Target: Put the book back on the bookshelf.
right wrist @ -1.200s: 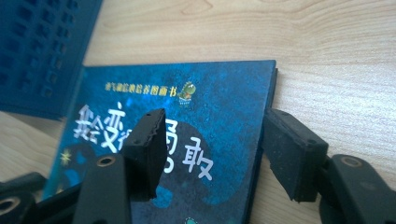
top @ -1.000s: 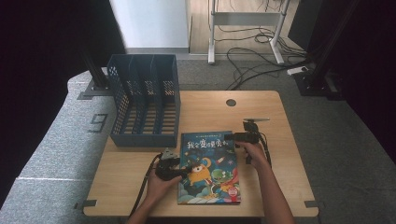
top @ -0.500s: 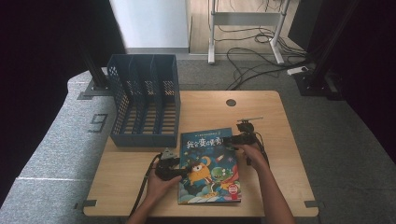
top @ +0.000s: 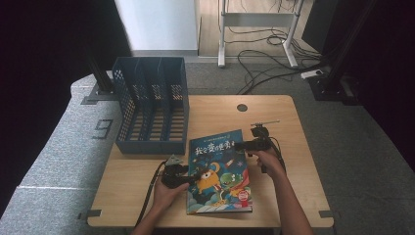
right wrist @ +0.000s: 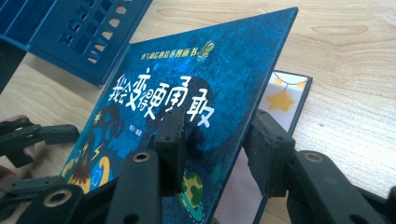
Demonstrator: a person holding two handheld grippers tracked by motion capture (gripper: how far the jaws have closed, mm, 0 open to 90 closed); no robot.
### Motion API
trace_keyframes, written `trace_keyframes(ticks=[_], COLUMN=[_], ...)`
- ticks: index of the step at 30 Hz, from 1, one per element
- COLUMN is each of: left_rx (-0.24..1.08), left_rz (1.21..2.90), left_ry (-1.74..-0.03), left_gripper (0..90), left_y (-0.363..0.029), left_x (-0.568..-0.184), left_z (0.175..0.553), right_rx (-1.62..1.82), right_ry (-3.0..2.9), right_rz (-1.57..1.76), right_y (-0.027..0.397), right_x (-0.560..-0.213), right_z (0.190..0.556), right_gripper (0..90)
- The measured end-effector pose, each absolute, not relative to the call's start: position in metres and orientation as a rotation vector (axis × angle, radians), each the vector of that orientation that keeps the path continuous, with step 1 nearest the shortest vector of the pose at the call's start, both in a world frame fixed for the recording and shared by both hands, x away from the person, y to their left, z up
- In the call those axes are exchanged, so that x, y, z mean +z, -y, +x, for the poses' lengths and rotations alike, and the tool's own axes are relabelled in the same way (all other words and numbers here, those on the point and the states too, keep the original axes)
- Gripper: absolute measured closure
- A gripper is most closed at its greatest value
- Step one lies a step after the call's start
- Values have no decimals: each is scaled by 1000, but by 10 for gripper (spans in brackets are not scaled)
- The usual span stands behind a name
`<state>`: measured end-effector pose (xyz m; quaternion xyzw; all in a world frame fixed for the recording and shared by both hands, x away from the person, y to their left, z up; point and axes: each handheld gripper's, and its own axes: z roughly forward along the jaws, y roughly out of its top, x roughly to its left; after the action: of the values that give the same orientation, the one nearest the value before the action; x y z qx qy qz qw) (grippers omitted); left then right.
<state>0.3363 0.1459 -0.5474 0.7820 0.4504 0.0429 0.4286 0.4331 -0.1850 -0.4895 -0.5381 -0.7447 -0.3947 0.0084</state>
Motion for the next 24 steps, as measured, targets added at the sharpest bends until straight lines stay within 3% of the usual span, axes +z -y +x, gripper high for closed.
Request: trace_keyframes(ticks=[24], left_rx=[118], left_rz=[1917], left_ry=[-1166], left_gripper=[308], left_y=[-156], left_x=[-542], left_z=[340], right_rx=[-1308], right_ry=[2347], right_rz=[-1489], right_y=[177], right_x=[-458], right_z=[425], right_gripper=[656])
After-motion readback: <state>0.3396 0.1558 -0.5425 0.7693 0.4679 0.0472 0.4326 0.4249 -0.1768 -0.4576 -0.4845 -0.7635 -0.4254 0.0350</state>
